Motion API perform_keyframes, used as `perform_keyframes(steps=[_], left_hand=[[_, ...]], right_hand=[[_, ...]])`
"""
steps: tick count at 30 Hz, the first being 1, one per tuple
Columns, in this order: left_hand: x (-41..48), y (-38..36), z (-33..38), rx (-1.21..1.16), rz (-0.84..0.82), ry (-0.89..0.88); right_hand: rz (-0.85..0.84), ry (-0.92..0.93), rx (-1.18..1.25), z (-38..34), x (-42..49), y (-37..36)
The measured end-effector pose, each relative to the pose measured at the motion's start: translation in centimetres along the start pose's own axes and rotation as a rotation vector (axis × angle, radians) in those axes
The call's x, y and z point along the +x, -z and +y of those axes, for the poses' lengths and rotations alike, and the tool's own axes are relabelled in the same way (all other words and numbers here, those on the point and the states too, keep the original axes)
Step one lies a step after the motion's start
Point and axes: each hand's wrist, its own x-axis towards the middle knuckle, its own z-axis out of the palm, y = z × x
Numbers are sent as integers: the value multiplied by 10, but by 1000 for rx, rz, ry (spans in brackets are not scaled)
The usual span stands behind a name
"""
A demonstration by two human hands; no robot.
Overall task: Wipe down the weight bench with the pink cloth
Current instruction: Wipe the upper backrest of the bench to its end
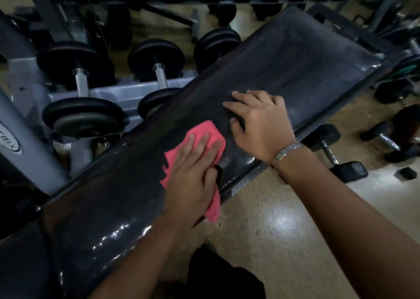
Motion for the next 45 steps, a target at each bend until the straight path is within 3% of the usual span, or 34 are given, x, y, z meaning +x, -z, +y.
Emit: perform_keyframes(steps=[1, 4, 6, 10, 14, 18, 23, 28, 33, 37, 42, 45], left_hand=[[1, -6, 13, -6, 2, 22], [-17, -18, 17, 80, -76, -244], [-16, -15, 1, 112, -52, -301], [4, -22, 22, 39, 26, 21], [-10, -24, 17, 169, -8, -212], [17, -16, 22, 98, 64, 62], [-10, -18, 14, 203, 0, -140], [35, -15, 25, 38, 94, 159], [18, -12, 12, 140, 6, -26], [69, -10, 14, 35, 102, 164], [49, -5, -12, 100, 21, -55], [83, 0, -17, 77, 90, 152]], right_hand=[[-3, -10, 28, 1, 2, 2], [-3, 14, 81, 7, 8, 8], [-2, 50, 115, 12, 8, 10], [37, 76, 169, 22, 10, 14], [53, 57, 46, 29, 8, 16], [27, 43, 9, 30, 5, 17], [22, 22, -35, 28, 9, 16], [18, 4, -40, 24, 6, 15], [19, 2, -33, 26, 5, 14], [16, -10, -21, 25, 3, 14], [9, -2, 2, 28, 3, 13], [-24, 8, 0, 29, 3, 15]])
